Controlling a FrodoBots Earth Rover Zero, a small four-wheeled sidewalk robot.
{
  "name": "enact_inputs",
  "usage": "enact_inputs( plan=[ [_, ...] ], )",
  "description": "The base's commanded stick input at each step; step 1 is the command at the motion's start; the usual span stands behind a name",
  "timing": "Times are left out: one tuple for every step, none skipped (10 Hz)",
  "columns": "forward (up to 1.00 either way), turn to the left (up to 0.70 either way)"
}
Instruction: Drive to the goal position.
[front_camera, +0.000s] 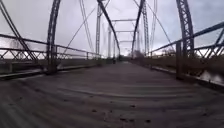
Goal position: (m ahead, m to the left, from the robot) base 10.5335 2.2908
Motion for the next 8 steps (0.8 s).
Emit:
enact_inputs(
  plan=[
    [1.00, -0.28],
    [1.00, -0.40],
    [1.00, -0.40],
    [1.00, -0.37],
    [1.00, -0.32],
    [1.00, -0.04],
    [1.00, 0.00],
    [1.00, 0.00]
  ],
)
